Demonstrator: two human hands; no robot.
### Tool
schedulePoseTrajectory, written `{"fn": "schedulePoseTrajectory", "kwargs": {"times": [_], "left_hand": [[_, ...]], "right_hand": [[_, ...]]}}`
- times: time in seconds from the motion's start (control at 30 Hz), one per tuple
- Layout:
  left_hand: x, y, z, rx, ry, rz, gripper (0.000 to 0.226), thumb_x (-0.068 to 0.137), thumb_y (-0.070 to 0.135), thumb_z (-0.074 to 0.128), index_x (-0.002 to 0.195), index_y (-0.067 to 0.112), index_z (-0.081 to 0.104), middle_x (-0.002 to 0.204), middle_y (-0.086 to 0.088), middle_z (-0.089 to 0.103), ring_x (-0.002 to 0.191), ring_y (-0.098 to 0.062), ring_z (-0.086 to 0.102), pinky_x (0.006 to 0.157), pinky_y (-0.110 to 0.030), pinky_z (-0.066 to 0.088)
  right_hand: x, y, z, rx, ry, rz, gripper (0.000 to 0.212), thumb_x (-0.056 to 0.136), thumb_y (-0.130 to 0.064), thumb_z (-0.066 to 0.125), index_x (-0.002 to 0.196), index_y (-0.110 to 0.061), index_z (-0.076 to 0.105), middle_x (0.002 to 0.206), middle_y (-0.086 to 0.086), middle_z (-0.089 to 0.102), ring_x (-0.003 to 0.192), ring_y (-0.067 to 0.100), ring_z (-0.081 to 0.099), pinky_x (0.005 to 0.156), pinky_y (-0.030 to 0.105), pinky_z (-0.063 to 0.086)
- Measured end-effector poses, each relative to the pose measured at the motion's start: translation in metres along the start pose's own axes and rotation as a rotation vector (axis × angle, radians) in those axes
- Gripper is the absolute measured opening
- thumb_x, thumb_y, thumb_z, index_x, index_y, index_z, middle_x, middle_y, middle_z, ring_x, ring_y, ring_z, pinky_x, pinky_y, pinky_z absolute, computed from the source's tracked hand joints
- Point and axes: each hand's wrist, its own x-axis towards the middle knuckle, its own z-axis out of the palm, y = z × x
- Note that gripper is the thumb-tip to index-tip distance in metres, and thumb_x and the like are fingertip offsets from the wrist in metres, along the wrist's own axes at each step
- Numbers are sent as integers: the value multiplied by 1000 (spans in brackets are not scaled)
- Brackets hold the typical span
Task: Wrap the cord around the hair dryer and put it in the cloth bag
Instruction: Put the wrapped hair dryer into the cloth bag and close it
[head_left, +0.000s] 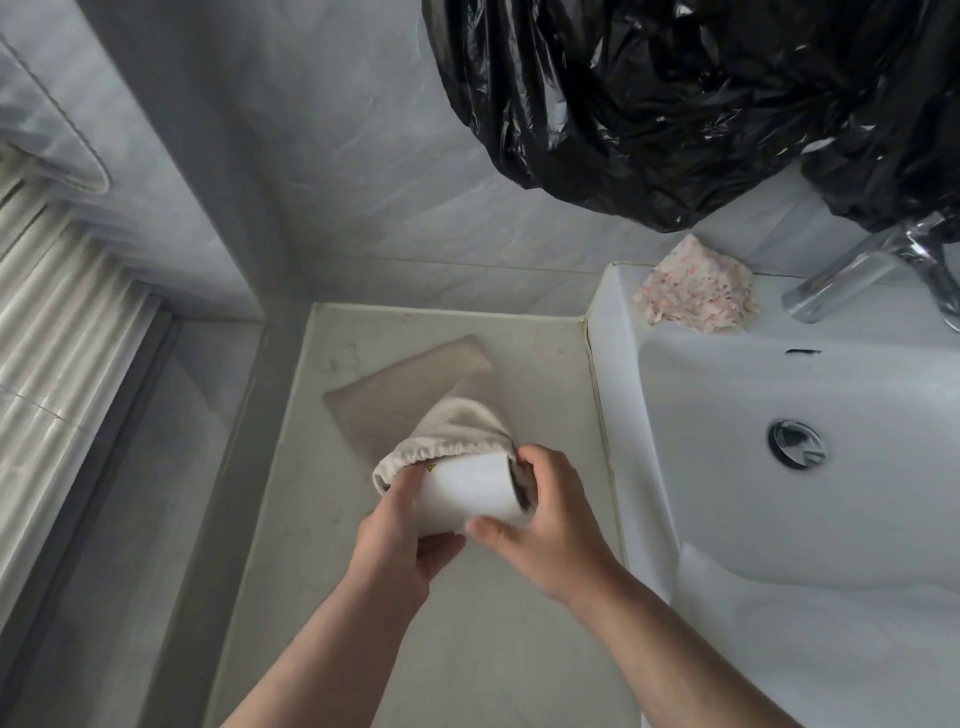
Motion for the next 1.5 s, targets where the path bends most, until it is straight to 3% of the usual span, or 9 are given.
{"fn": "schedulePoseTrajectory", "kwargs": {"times": [0.3, 0.5, 0.57, 0.7, 0.87, 1.03, 1.1, 1.3, 1.5], "left_hand": [[-13, 8, -6, 528, -37, 319, 34, 99, 45, 45, 99, 16, 63, 78, -12, 62, 61, -26, 62, 60, -38, 60], [-8, 18, -15, 788, -90, 556, 45, 99, 53, 41, 86, 15, 62, 63, 0, 59, 54, -19, 56, 61, -36, 50], [-8, 17, -16, 767, -145, 586, 44, 101, 45, 43, 81, 8, 54, 66, 0, 55, 55, -16, 51, 60, -34, 46], [-6, 19, -20, 705, -246, 609, 48, 84, 41, 48, 85, -7, 45, 72, -6, 50, 64, -18, 45, 62, -36, 41], [2, 28, -24, 666, -304, 545, 34, 80, 32, 50, 85, -2, 52, 78, -2, 53, 76, -16, 51, 78, -36, 51], [11, 30, -16, 467, 79, 632, 25, 95, 20, 54, 73, 12, 47, 71, -4, 49, 69, -20, 44, 63, -37, 40], [20, 29, -15, 414, 171, 589, 18, 96, 22, 56, 79, 16, 53, 79, -6, 60, 74, -25, 56, 68, -48, 51], [15, 24, -7, 239, -23, 495, 10, 89, 24, 55, 97, 18, 56, 94, -5, 60, 84, -20, 55, 75, -38, 45], [5, 40, -2, 493, -116, 628, 35, 72, 38, 71, 97, 18, 58, 95, -2, 67, 81, -13, 63, 67, -29, 50]], "right_hand": [[14, 2, -22, 57, 9, 139, 41, 72, -26, 80, 82, -20, 41, 77, -6, 39, 63, 7, 37, 57, 13, 37], [11, 4, -25, 305, -17, 168, 49, 79, -19, 77, 117, -28, 49, 98, -12, 64, 82, -10, 60, 71, 8, 44], [11, 8, -26, 352, 1, 174, 49, 74, -29, 75, 118, -25, 52, 103, -9, 69, 89, -2, 65, 75, 13, 47], [13, 12, -28, 342, 56, 217, 42, 68, -38, 71, 98, -15, 52, 87, 0, 59, 66, -4, 52, 60, 11, 41], [14, 14, -26, 334, 31, 195, 30, 73, -31, 75, 85, -15, 51, 75, -7, 54, 57, -7, 48, 54, 11, 38], [17, 7, -22, 276, 57, 145, 39, 71, -34, 74, 69, -16, 39, 63, -5, 39, 54, 7, 32, 50, 21, 27], [20, 5, -20, 248, 72, 139, 43, 71, -35, 74, 67, -18, 34, 63, -2, 34, 57, 11, 28, 52, 28, 25], [21, 4, -13, 279, 165, 206, 46, 77, -27, 75, 64, -21, 31, 60, -2, 36, 57, 17, 33, 54, 31, 30], [24, 6, -19, 365, 256, 301, 46, 83, -20, 75, 66, -19, 32, 59, -3, 35, 55, 17, 35, 50, 32, 37]]}}
